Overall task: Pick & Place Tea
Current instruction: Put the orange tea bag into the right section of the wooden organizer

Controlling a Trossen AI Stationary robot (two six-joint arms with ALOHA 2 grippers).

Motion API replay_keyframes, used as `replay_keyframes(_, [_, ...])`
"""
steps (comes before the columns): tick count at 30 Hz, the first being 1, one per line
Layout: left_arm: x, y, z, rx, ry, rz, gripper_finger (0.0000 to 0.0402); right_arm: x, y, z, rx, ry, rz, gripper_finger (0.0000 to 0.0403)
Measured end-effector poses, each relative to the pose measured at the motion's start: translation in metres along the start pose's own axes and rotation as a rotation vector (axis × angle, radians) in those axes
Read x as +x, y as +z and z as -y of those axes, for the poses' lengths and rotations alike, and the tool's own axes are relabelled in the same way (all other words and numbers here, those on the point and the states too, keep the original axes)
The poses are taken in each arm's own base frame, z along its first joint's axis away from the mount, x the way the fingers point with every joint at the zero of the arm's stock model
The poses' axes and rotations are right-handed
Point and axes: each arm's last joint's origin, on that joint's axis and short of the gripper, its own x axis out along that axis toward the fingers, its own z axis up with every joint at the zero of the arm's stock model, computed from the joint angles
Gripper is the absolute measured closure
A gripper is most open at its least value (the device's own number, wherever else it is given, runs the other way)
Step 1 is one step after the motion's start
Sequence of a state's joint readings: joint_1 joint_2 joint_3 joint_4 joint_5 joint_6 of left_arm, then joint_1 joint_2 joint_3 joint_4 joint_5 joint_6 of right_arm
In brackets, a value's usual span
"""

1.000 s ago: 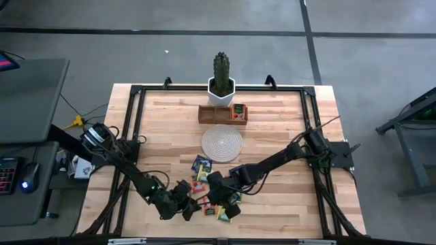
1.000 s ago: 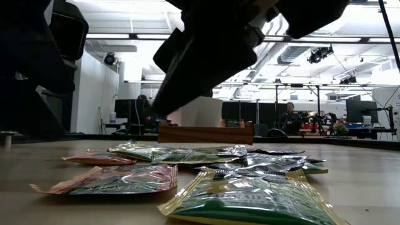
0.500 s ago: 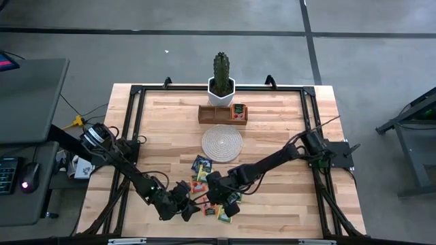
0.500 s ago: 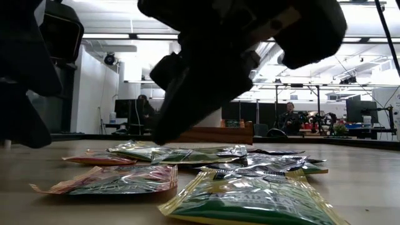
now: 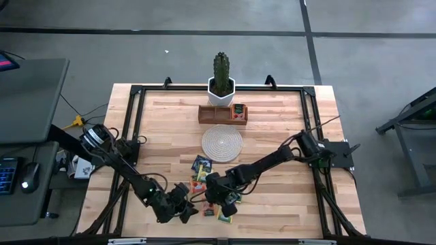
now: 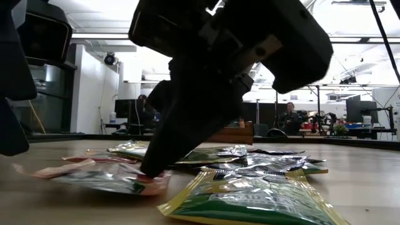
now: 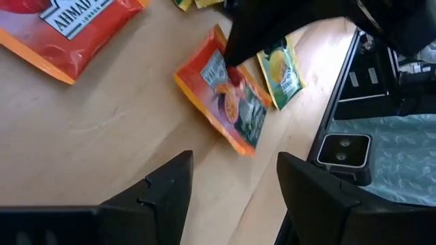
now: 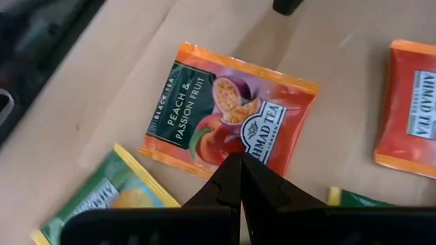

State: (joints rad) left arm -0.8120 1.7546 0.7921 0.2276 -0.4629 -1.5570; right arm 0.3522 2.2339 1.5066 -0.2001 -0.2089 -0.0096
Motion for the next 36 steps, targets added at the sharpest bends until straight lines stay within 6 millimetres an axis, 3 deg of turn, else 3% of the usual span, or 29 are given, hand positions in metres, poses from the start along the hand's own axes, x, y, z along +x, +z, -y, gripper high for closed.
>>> replay_keyframes(12, [0.013,-0.007,-0.010,-0.083,0.034,-0.023,0.0190,0.004,0.002,0.004,0.103,0.007,0.047,0.0403])
replay_keyframes(18, [0.029,-0.008,-0.001,-0.103,0.025,-0.022,0.0190,0.004,0.002,0.006,0.116,0.002,0.056,0.0403])
replay_keyframes(36, [0.040,-0.001,0.006,-0.125,0.032,-0.027,0.0198,0.004,0.006,0.007,0.134,-0.005,0.095,0.0403])
